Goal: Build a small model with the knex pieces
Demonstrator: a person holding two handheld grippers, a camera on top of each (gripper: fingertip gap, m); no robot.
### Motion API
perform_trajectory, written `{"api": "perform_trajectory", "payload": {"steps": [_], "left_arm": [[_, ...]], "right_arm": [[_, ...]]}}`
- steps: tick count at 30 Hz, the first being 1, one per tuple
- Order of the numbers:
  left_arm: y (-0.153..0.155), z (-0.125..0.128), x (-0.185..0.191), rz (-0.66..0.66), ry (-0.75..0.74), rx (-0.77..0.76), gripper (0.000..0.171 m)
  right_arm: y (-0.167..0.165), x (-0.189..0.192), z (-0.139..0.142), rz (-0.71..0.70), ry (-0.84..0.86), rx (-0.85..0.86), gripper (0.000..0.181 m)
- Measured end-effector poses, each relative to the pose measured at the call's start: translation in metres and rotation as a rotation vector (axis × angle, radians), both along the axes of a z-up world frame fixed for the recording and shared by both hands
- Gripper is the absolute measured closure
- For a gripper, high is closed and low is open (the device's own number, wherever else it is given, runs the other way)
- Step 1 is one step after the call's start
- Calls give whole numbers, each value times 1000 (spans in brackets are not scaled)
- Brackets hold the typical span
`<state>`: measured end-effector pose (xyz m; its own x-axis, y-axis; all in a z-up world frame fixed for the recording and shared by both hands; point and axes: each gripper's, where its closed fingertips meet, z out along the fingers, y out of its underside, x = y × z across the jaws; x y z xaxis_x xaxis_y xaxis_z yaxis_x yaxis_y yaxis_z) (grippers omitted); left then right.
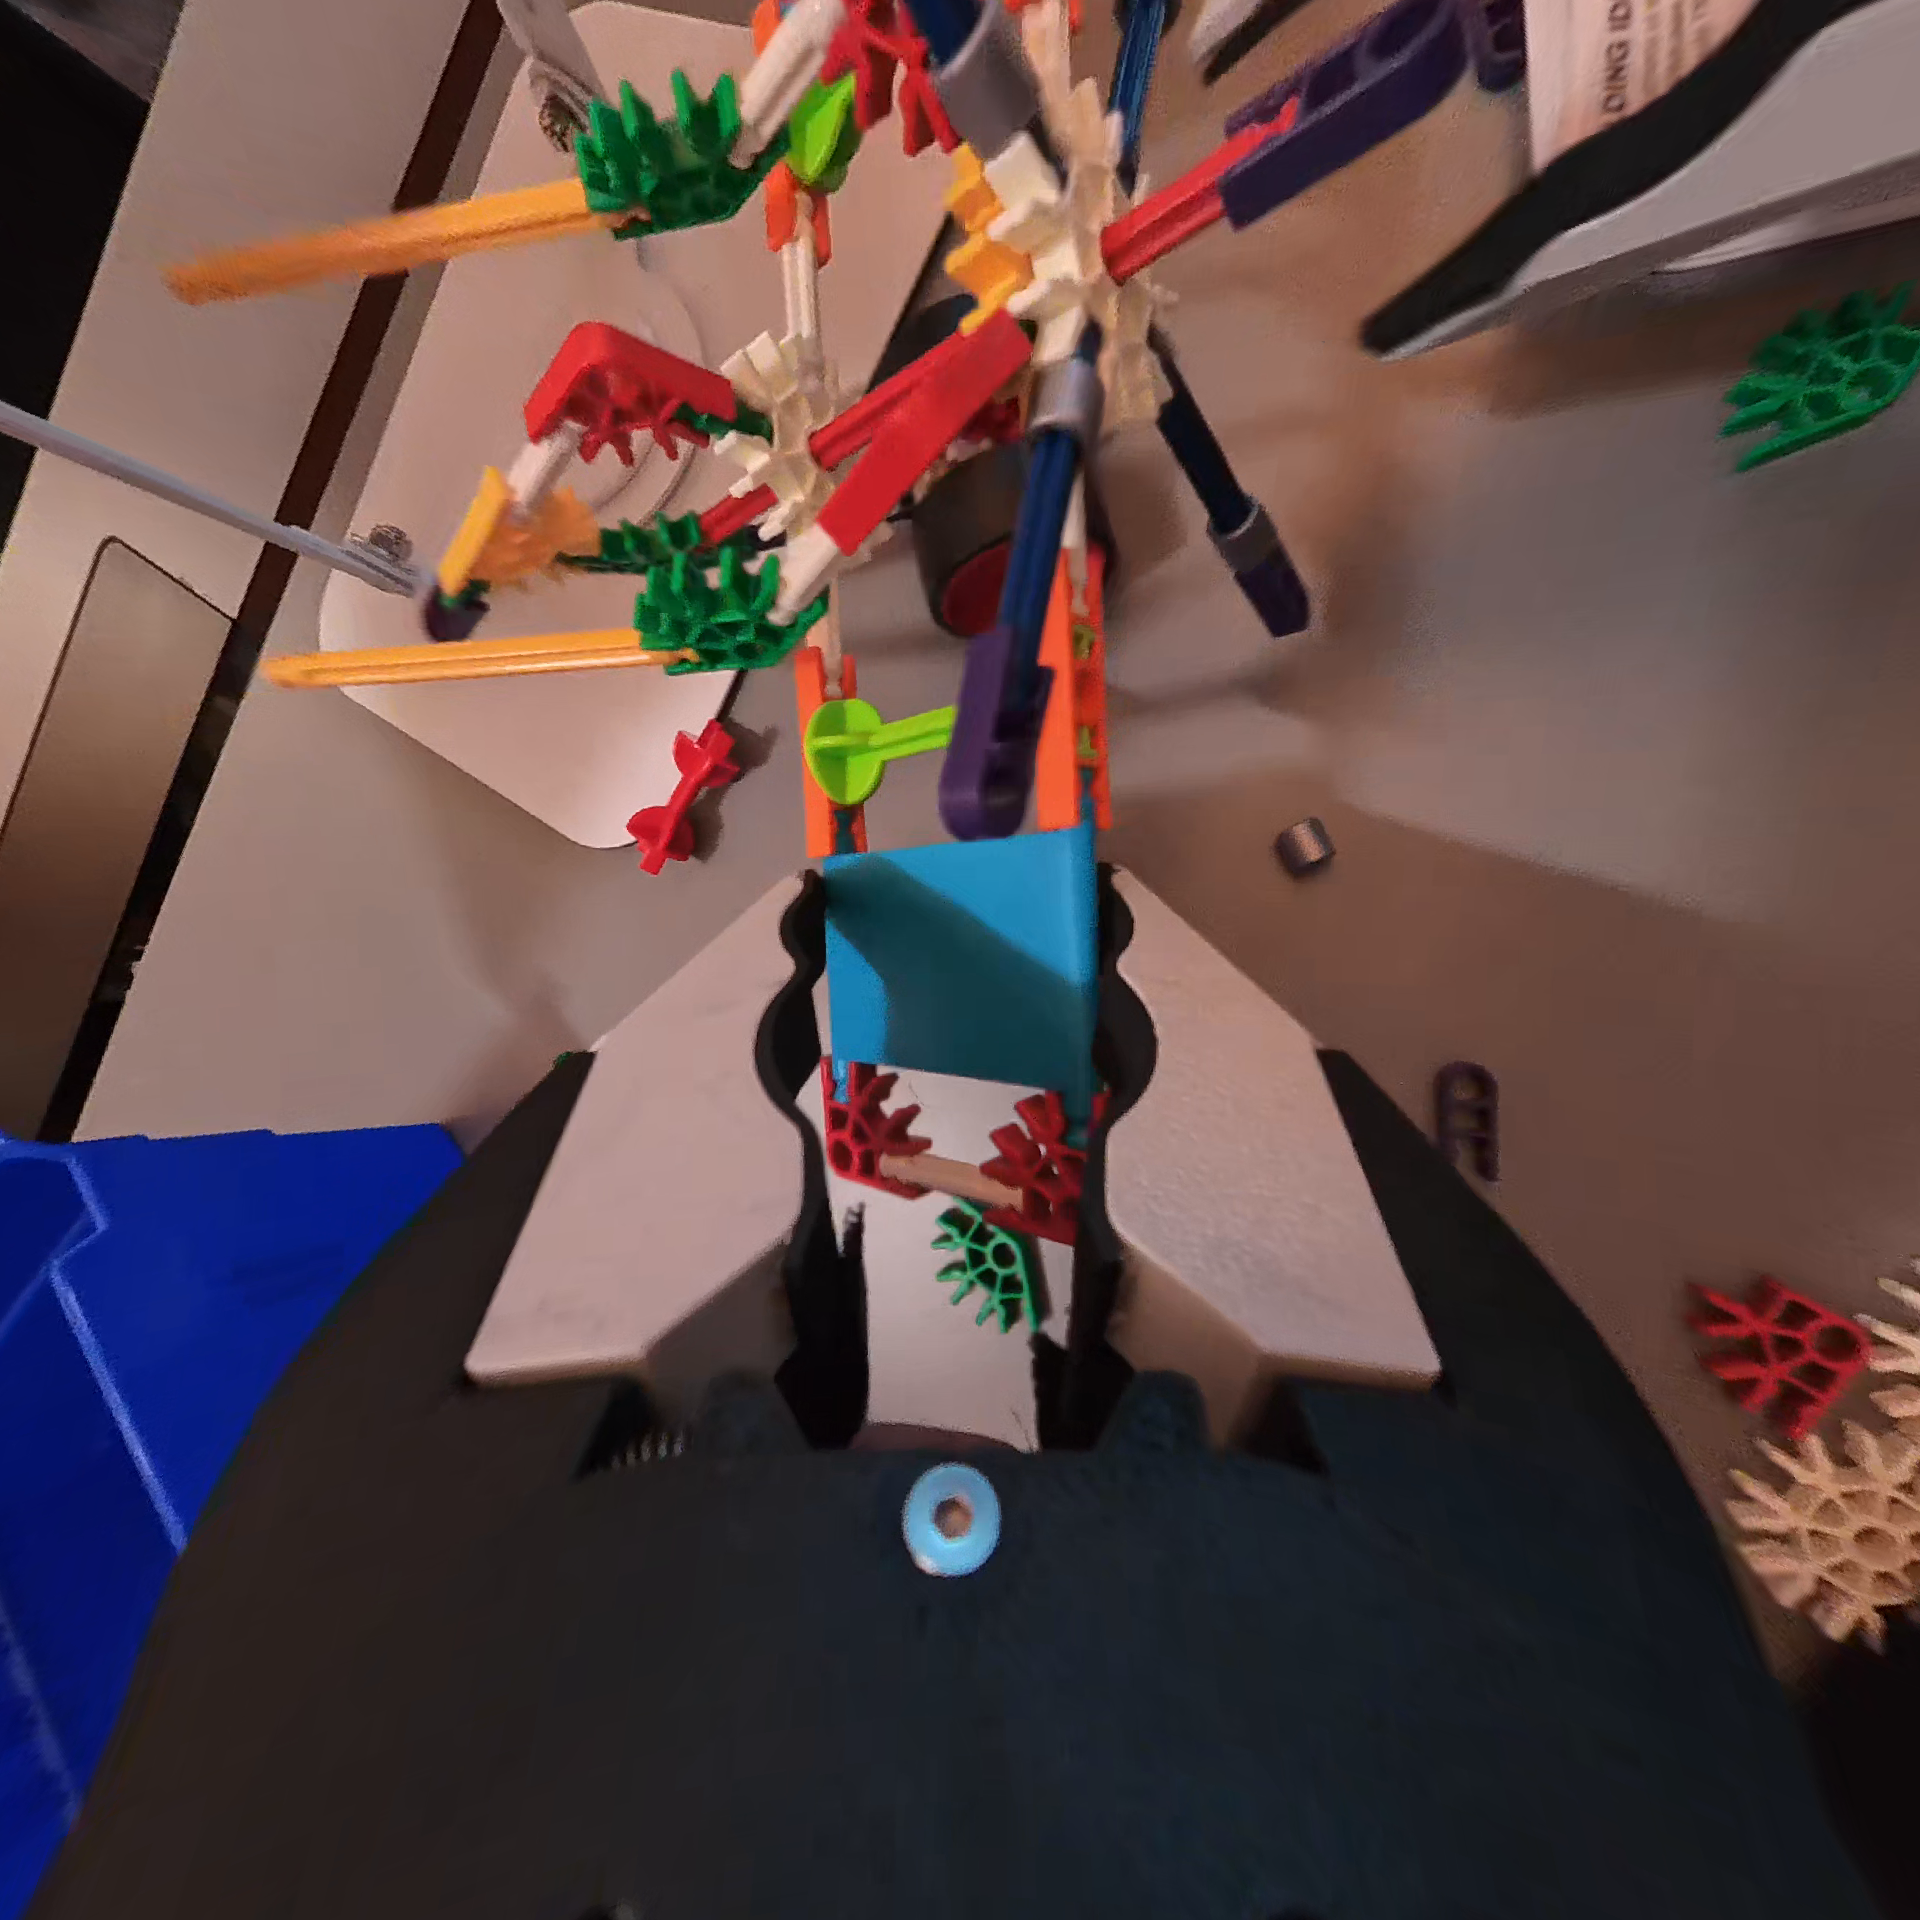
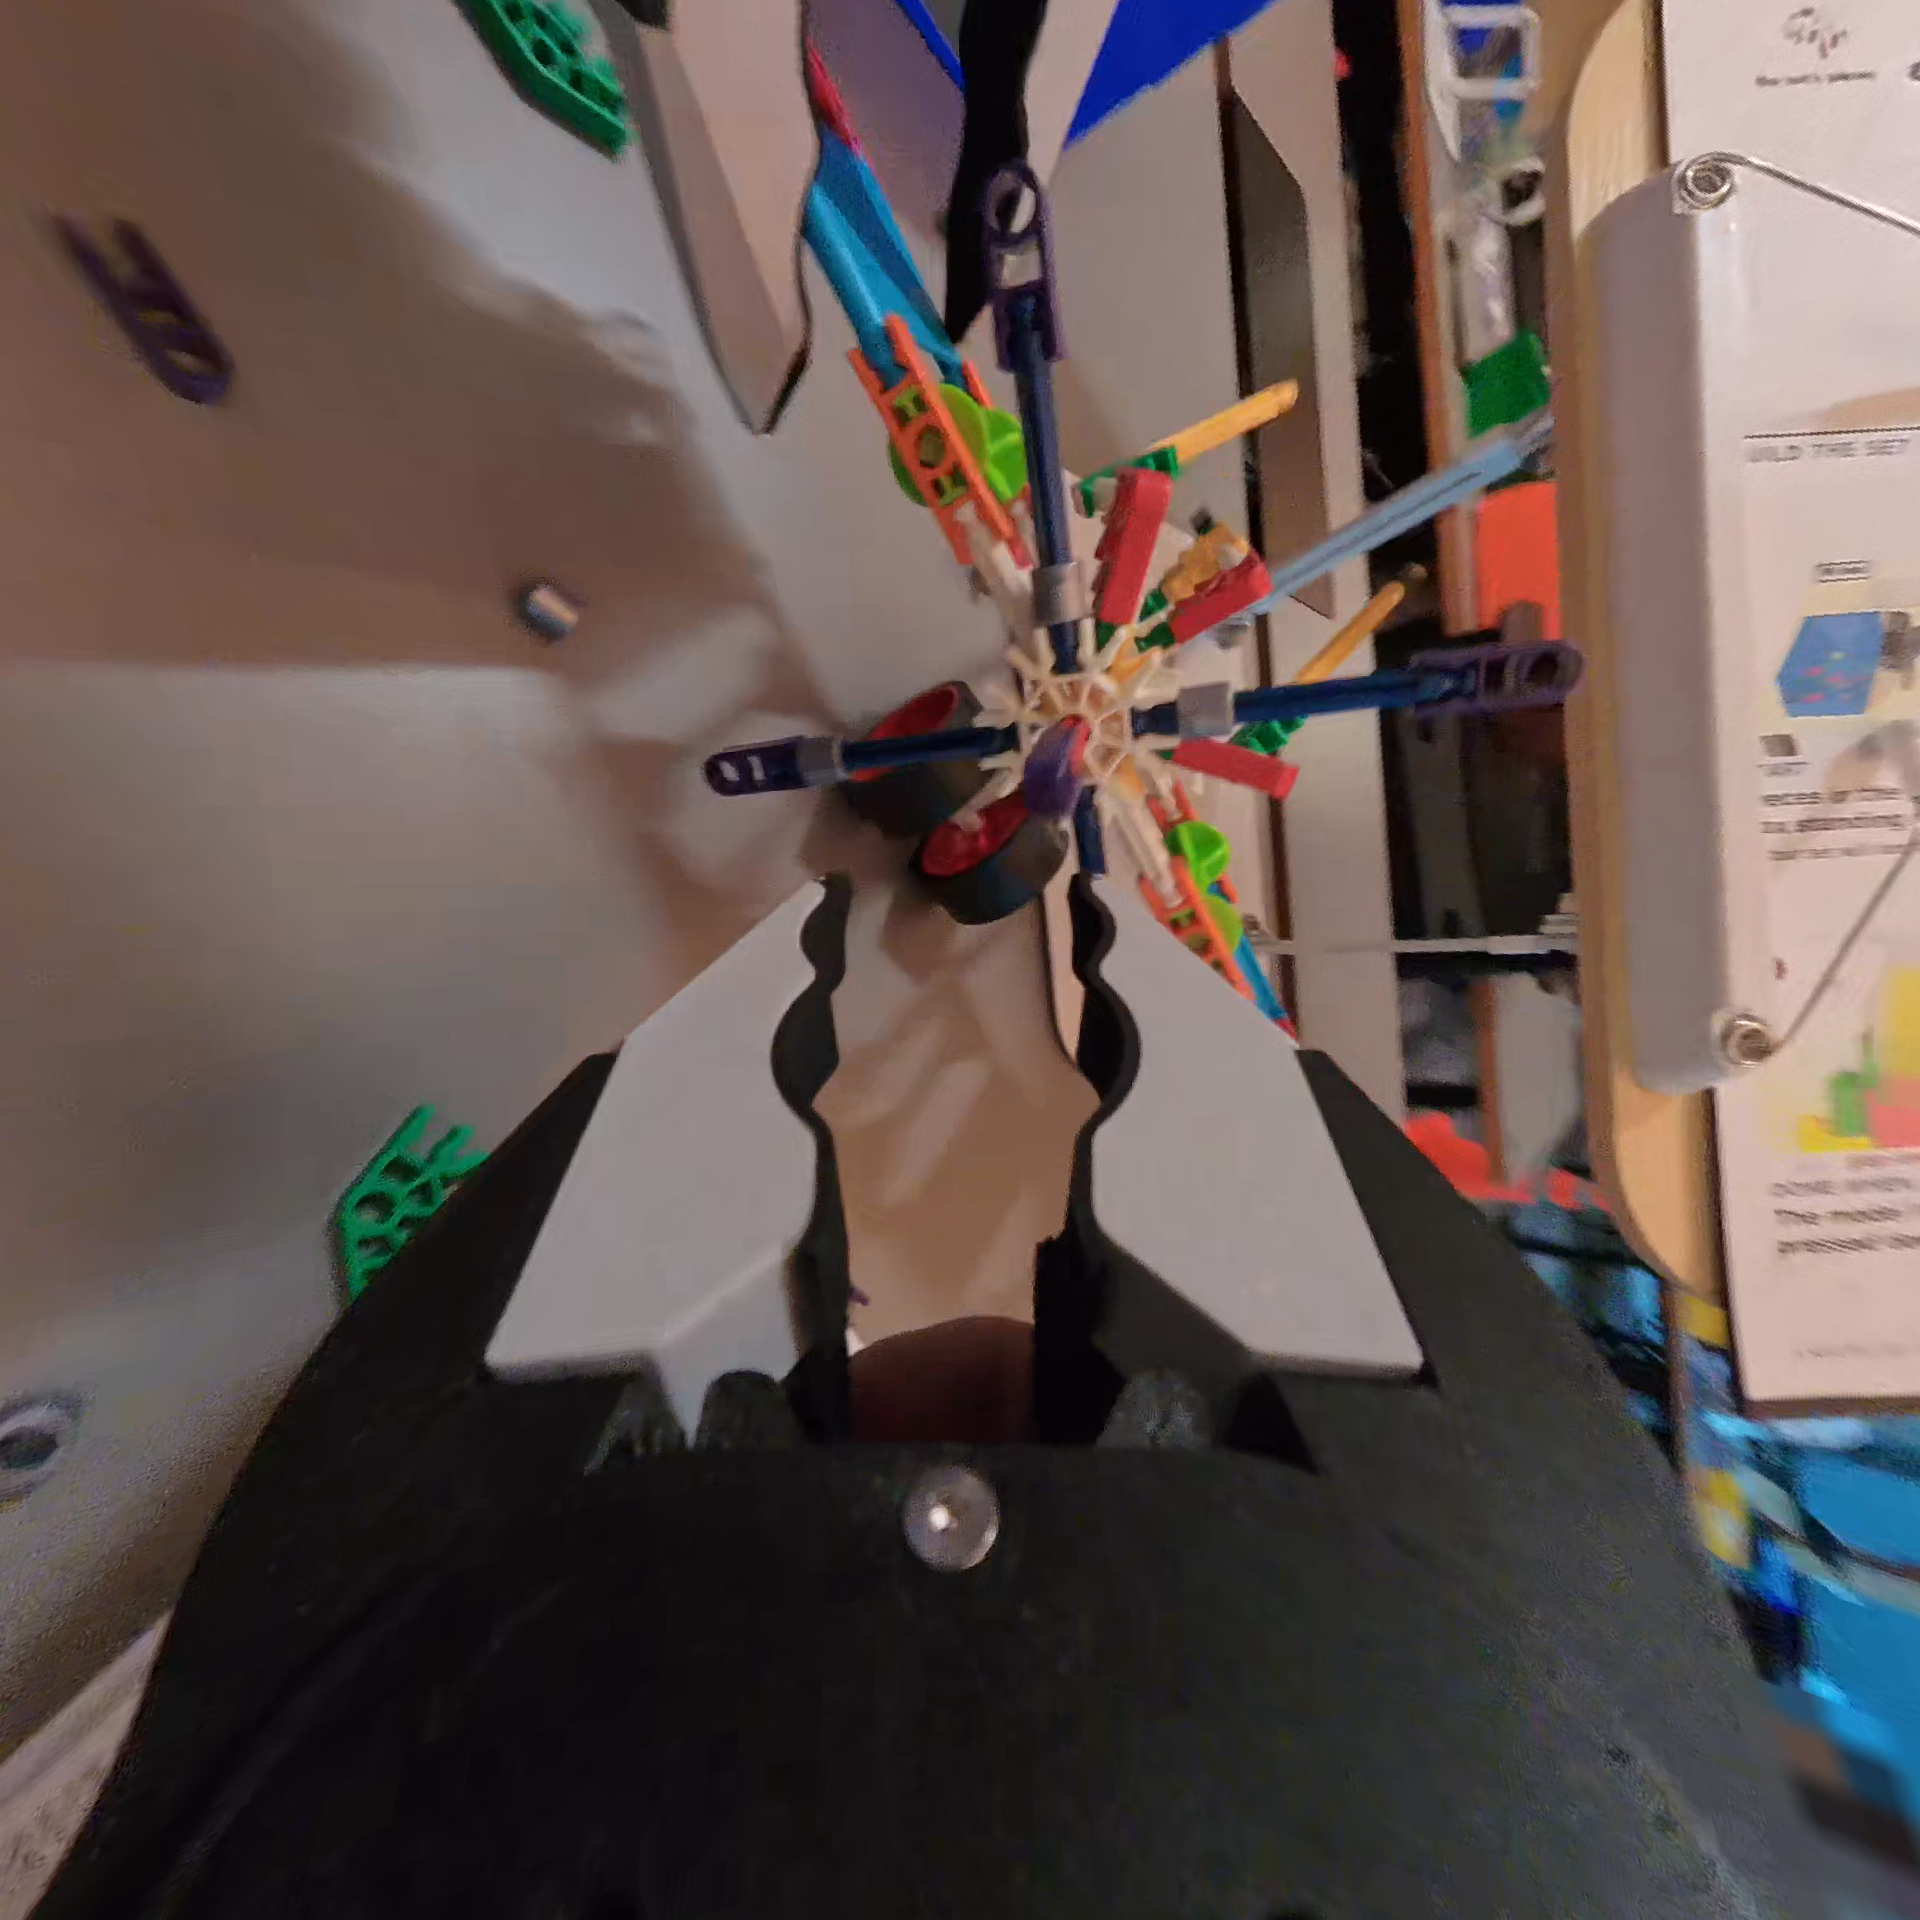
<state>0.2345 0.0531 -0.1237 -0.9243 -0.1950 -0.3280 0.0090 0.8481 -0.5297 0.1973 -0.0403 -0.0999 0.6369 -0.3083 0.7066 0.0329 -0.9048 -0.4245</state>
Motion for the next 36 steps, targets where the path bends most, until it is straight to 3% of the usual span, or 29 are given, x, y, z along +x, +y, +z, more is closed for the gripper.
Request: {"api": "perform_trajectory", "payload": {"steps": [2,5,10,15,19,23,36], "left_arm": [[1,0,2,-6,-11,9,141],[-2,0,1,-37,-28,12,153],[-4,2,8,-56,-147,54,161],[-3,11,16,-47,-279,95,168],[-6,19,22,-46,-355,100,171],[-10,23,25,-42,-399,85,171],[-22,32,21,-77,-583,82,171]], "right_arm": [[-4,-7,7,39,54,94,138],[-25,3,27,0,33,203,137],[-72,44,27,-142,-97,73,130],[-80,72,31,-130,-200,-13,130],[-89,84,19,-122,-188,-70,139],[-97,87,3,-121,-162,-95,164],[-108,59,-1,-133,-198,-153,173]]}}
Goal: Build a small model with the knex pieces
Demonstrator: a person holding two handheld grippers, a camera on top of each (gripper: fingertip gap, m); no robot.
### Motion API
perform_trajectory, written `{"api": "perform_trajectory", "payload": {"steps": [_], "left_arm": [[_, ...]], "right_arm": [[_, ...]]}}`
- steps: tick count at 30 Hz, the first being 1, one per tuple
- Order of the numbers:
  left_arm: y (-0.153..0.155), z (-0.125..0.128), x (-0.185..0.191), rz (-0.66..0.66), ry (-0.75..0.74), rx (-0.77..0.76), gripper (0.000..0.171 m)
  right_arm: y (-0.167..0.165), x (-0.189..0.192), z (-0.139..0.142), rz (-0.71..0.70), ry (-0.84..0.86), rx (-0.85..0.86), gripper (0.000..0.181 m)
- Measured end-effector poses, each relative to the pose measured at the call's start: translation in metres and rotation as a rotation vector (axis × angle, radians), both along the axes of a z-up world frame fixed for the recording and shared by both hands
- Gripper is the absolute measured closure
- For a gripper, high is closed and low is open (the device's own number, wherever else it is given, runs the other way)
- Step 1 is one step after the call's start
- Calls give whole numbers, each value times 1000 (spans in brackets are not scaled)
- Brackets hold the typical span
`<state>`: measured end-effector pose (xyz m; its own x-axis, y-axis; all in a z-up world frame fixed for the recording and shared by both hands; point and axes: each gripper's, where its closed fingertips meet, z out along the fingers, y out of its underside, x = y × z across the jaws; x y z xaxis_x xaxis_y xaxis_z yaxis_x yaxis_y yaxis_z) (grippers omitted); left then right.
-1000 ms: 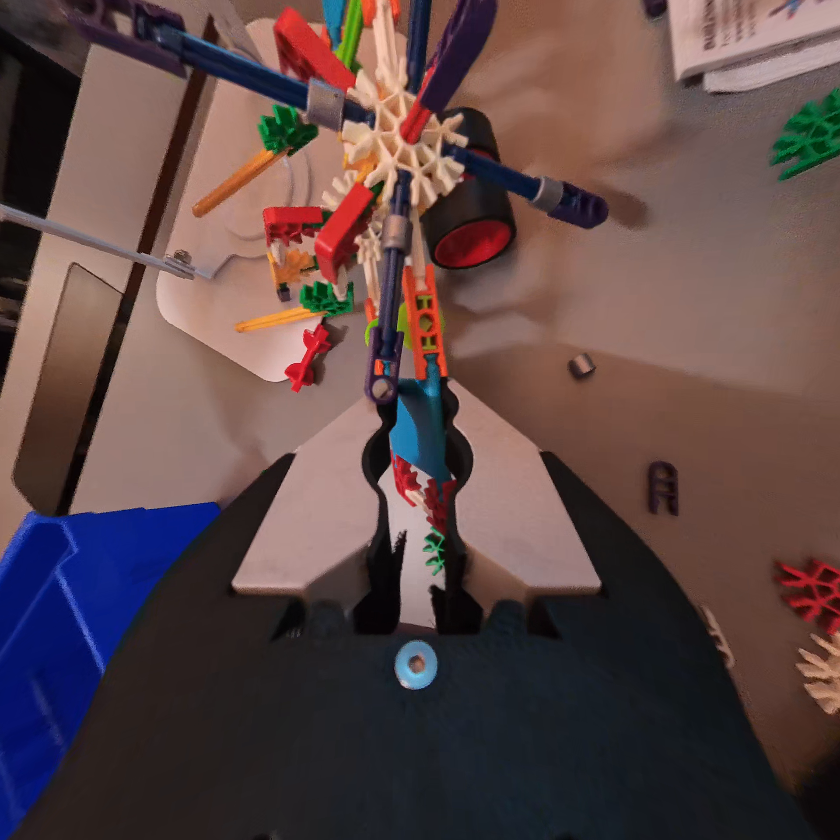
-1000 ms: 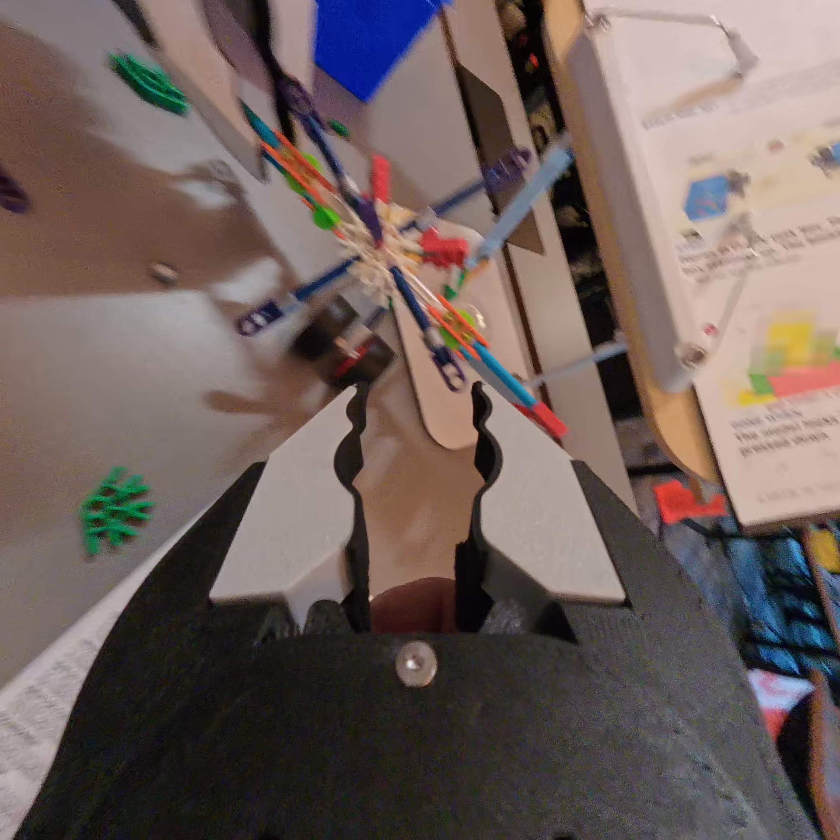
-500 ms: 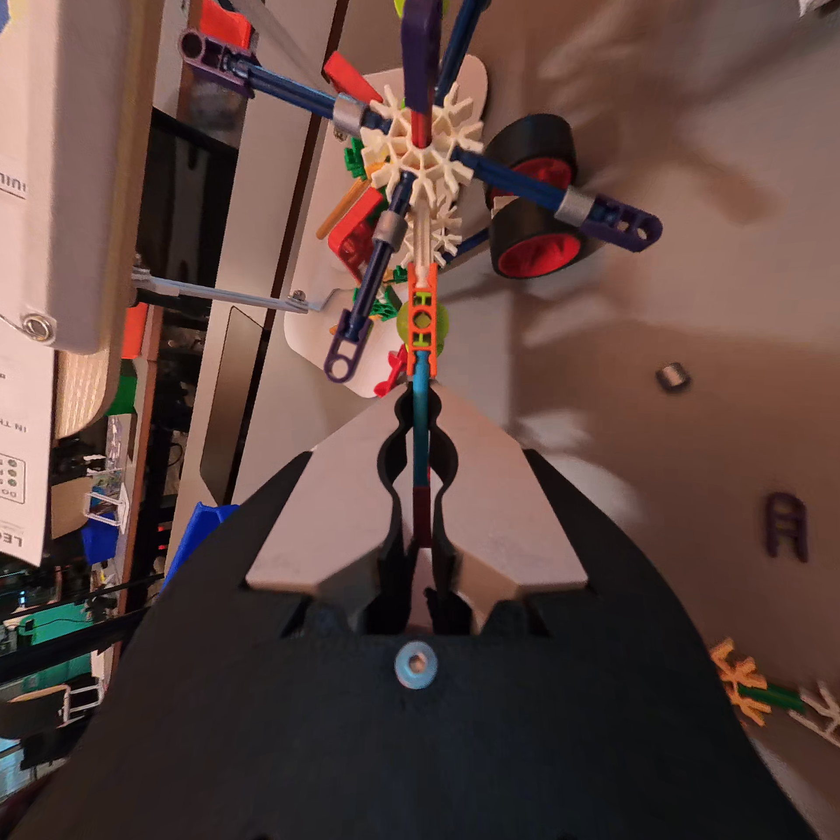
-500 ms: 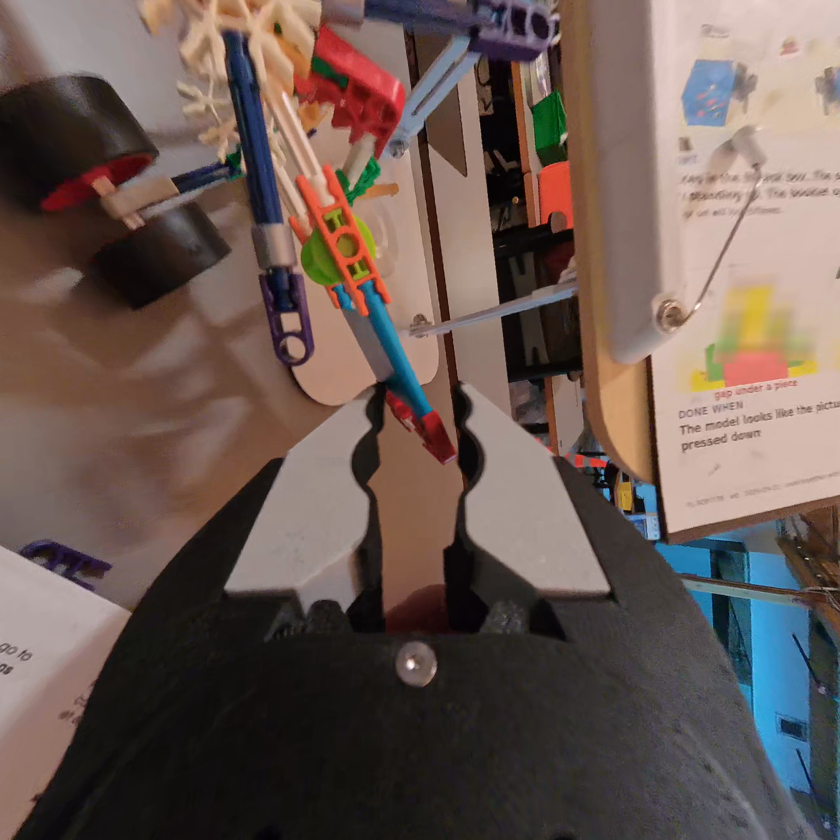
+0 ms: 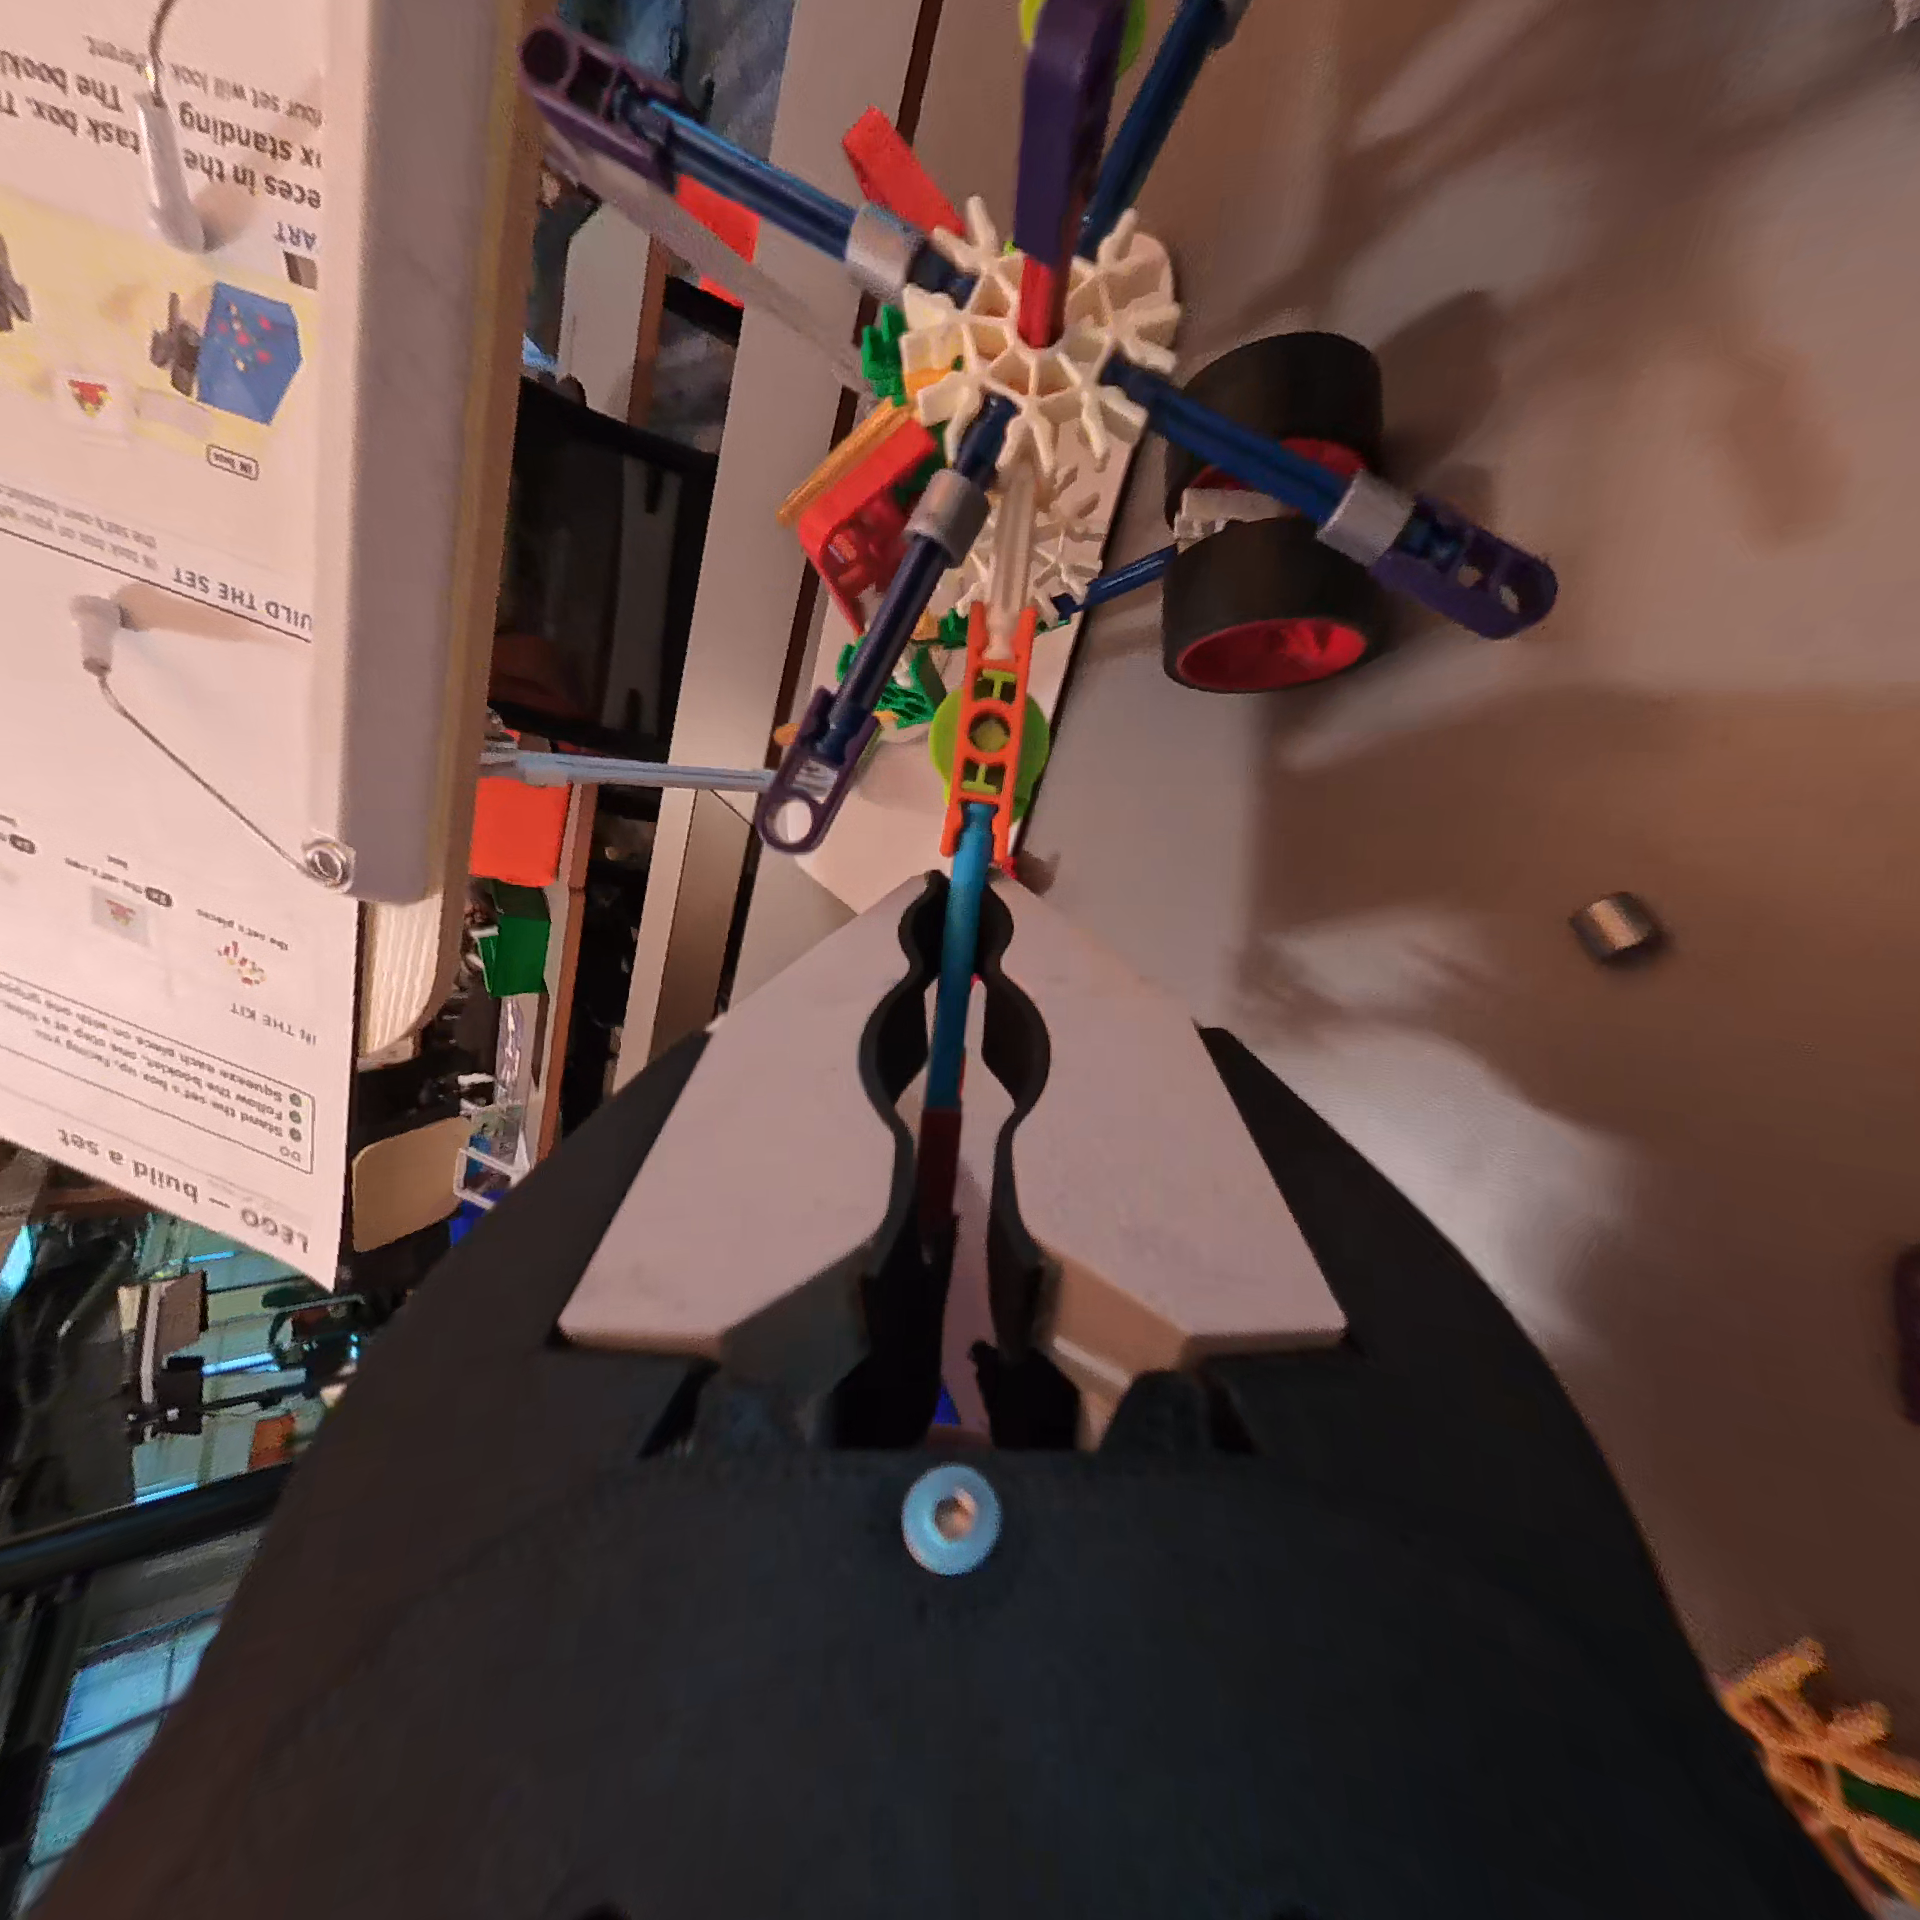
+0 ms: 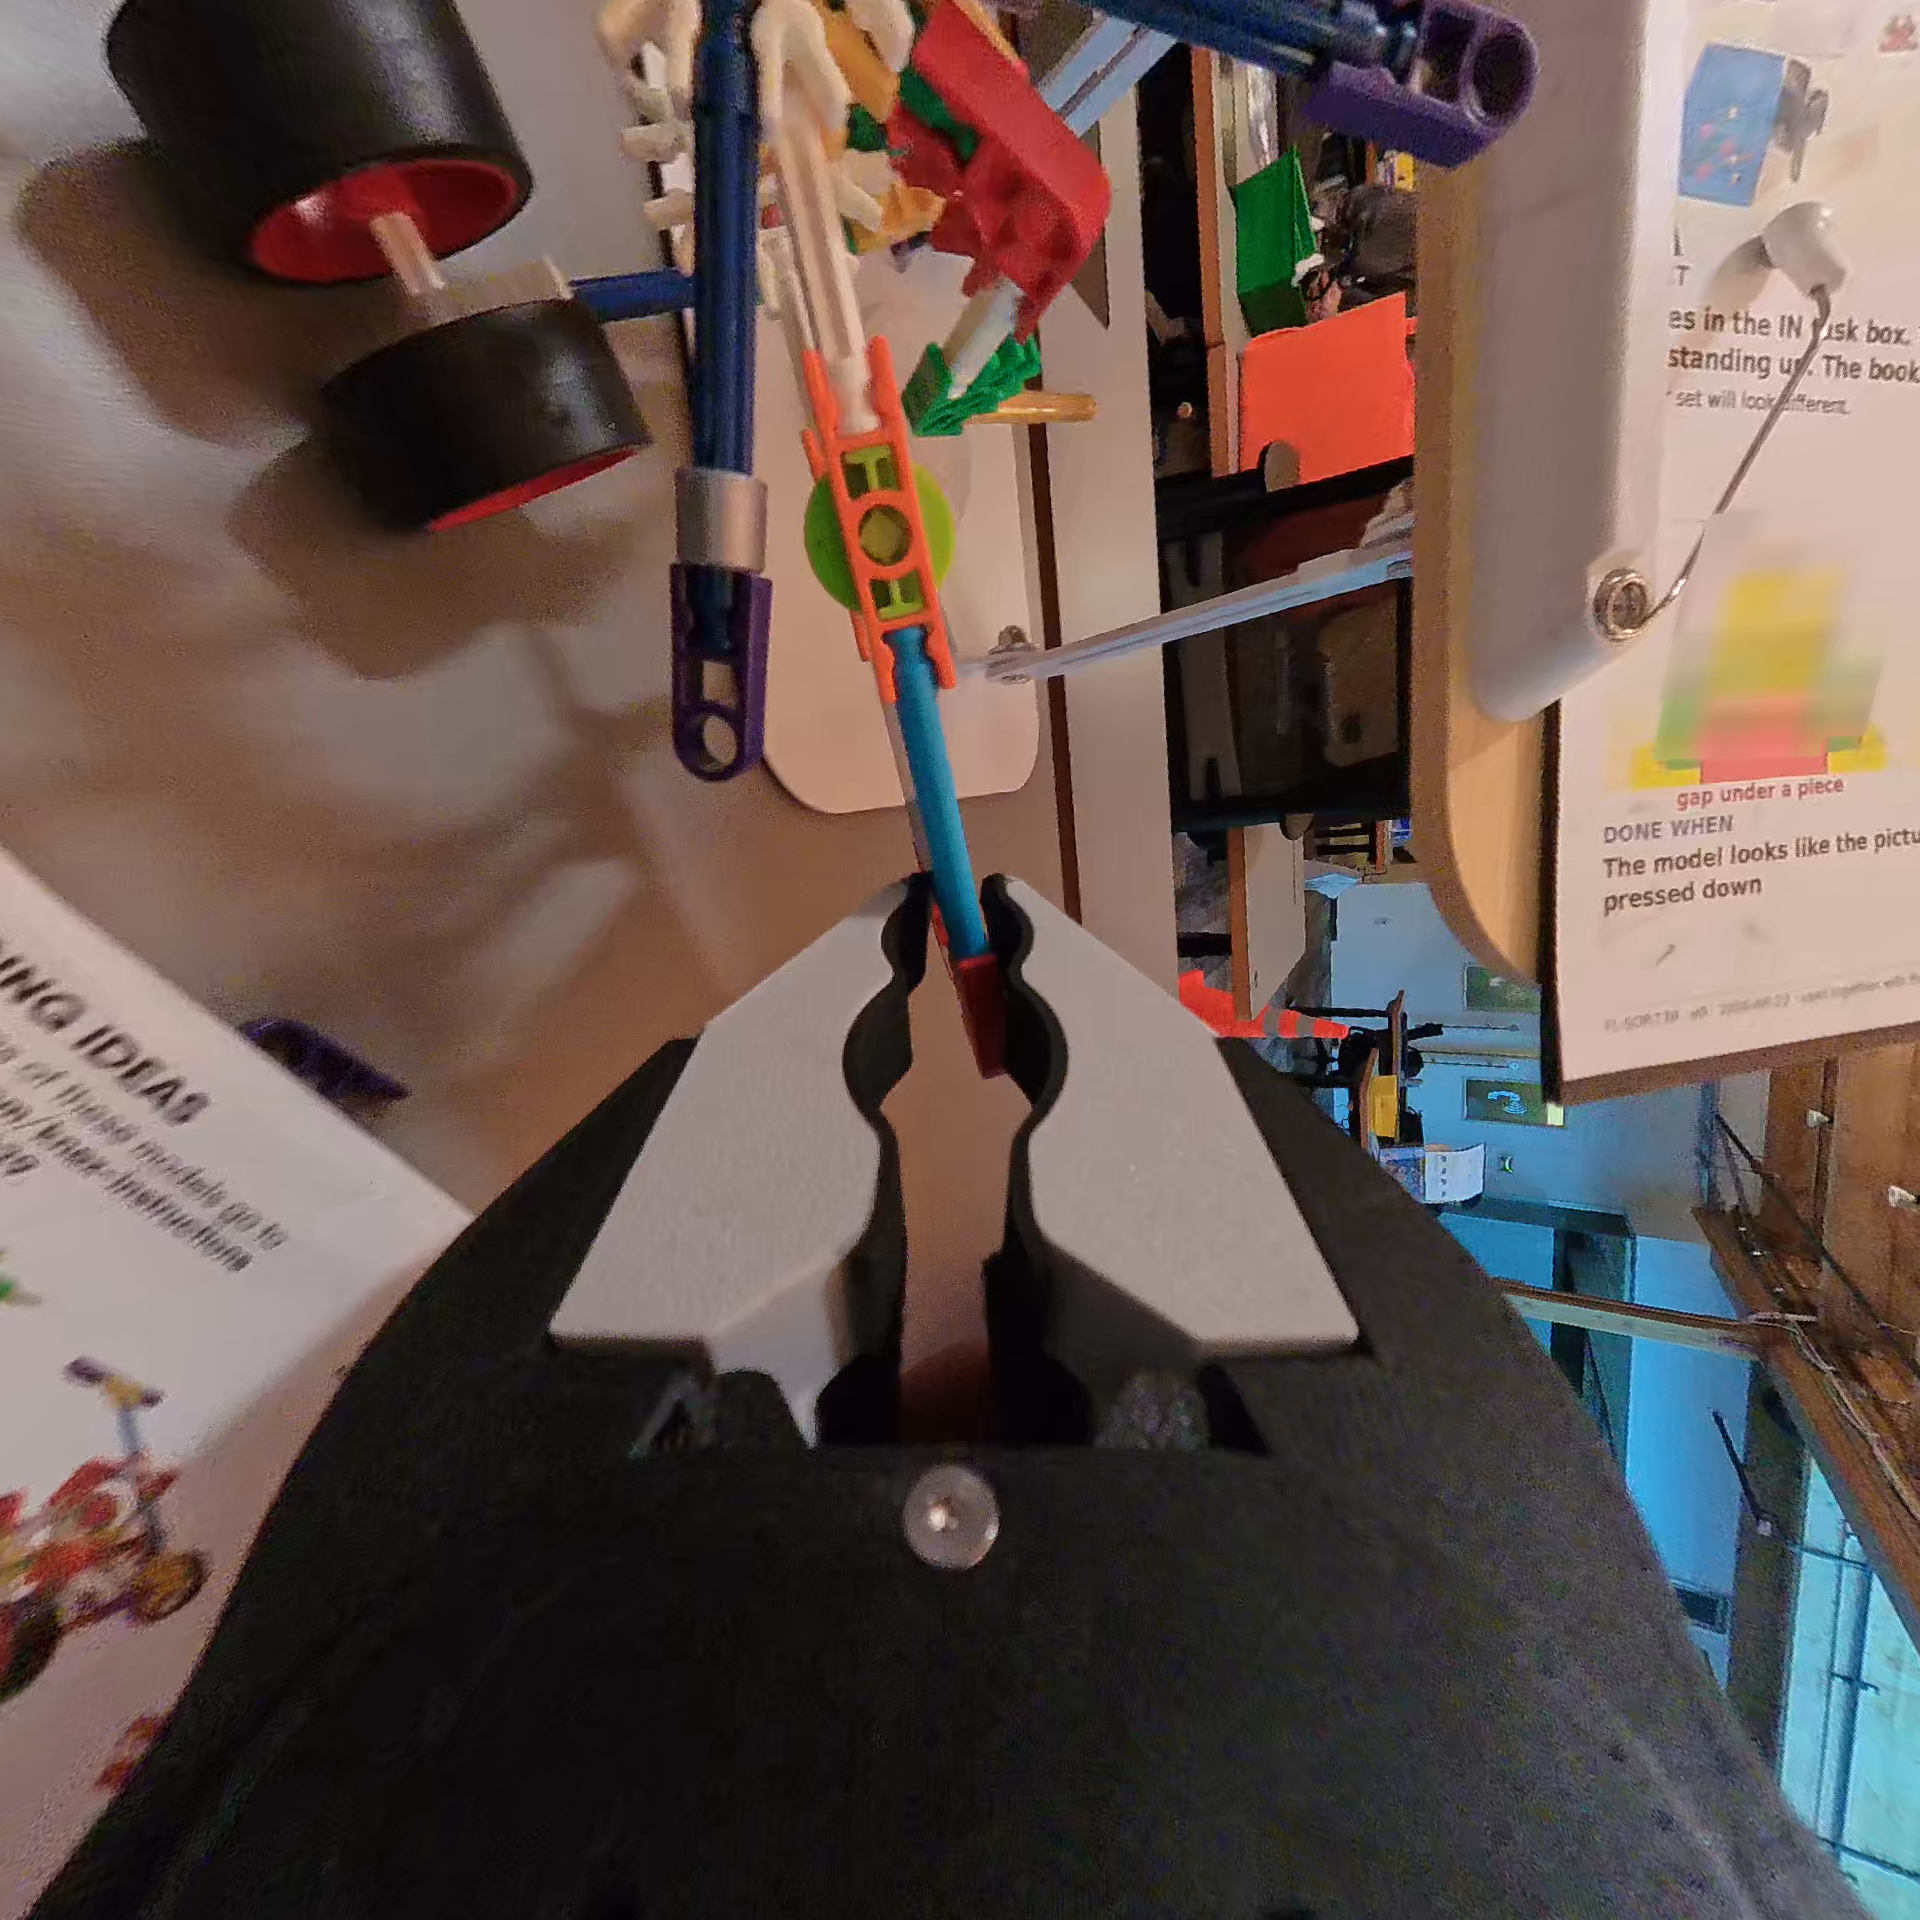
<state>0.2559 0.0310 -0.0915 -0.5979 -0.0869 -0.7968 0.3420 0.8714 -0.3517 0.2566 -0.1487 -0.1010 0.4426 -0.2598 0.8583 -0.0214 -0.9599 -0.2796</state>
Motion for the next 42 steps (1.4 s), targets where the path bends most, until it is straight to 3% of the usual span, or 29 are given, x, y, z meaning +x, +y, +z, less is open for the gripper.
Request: {"api": "perform_trajectory", "payload": {"steps": [7,16,20,25,37,42], "left_arm": [[13,9,12,-6,-48,-7,169],[37,35,15,-90,-79,-48,169],[50,19,14,-115,-17,-40,169],[40,-4,11,-93,-34,35,170],[33,1,-1,-68,-134,55,170],[34,-3,-2,-90,-143,44,171]], "right_arm": [[18,-25,5,12,-24,-75,177],[57,-58,45,10,-50,-51,178],[78,-72,34,61,-24,-58,178],[62,-65,-2,46,48,-96,179],[56,-67,-10,84,52,-23,178],[63,-75,-7,134,82,51,161]]}}
